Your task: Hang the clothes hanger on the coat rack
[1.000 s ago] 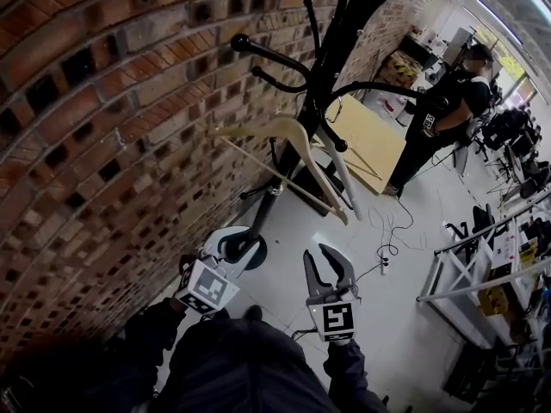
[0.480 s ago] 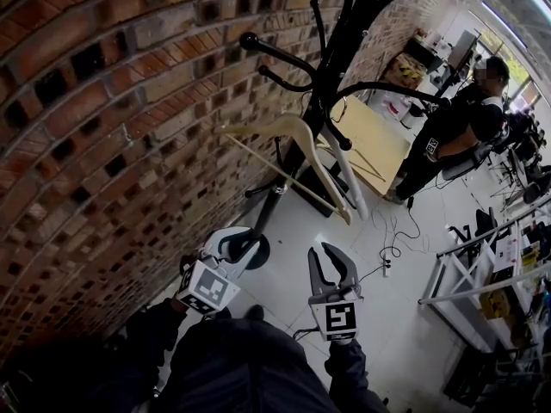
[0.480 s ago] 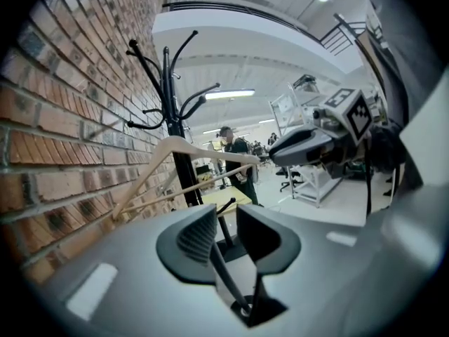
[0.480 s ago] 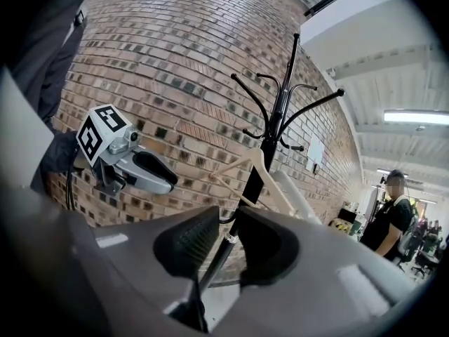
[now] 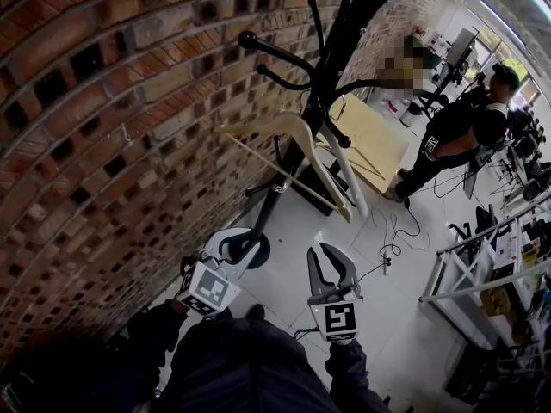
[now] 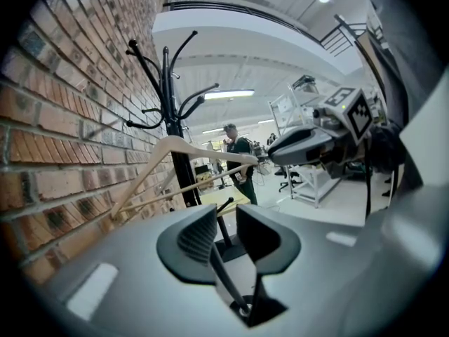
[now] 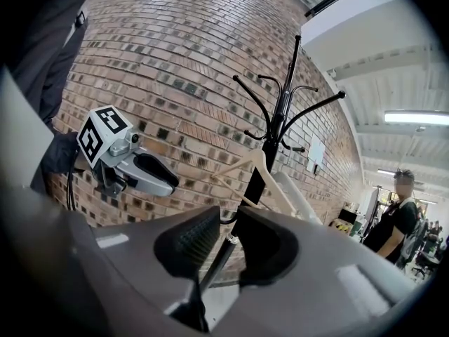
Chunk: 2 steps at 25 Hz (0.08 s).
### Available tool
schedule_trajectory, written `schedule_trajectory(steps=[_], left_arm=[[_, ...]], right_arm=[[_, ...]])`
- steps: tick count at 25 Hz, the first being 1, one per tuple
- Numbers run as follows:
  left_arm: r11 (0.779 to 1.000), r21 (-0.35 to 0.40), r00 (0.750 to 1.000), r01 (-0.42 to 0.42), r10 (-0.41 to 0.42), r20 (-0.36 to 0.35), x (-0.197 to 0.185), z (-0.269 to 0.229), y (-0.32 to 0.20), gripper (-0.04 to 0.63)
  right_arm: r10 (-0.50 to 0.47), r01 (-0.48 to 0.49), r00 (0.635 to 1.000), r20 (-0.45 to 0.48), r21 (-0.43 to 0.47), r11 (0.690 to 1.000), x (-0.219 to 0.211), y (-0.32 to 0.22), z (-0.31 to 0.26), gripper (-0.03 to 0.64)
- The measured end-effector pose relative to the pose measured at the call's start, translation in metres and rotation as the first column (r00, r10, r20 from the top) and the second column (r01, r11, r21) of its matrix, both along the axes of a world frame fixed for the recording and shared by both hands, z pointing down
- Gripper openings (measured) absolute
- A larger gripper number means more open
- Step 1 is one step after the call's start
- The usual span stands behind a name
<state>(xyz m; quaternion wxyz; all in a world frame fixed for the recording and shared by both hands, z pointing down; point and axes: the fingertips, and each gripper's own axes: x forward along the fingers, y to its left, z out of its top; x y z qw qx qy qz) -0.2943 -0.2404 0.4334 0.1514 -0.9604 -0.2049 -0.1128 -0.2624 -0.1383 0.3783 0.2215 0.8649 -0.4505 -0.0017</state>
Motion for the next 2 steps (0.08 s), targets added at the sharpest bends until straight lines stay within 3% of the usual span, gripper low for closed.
schedule_trajectory(steps=[2], left_arm=[[1.000,0.015,1.000,-0.008,0.008,-0.001,0.0006,0.0028,0.0001,0.071]], right_arm=[[-0.007,0.007,1.000,-0.011,0.002,1.000,-0.0008,-0.0012,-0.0022,0.072]])
